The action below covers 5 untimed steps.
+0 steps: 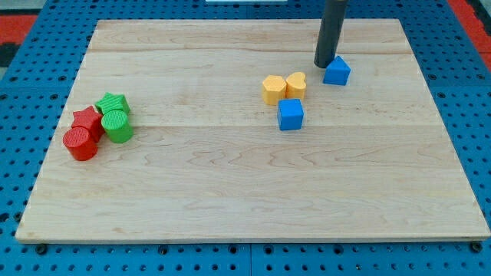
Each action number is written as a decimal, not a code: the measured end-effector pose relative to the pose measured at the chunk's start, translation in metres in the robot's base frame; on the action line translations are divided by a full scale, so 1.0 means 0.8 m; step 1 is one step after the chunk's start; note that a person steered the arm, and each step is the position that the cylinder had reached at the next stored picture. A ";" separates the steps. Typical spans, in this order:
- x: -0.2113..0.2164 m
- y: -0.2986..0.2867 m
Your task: Move the blue triangle to the top right corner
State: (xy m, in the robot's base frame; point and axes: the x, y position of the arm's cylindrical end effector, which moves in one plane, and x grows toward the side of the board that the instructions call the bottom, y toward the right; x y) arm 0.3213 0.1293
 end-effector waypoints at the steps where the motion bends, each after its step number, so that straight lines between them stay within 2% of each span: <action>1: 0.021 0.000; 2: 0.060 0.011; 3: 0.062 0.037; 4: 0.094 0.074; 5: 0.097 0.107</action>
State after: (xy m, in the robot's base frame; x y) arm 0.3991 0.2147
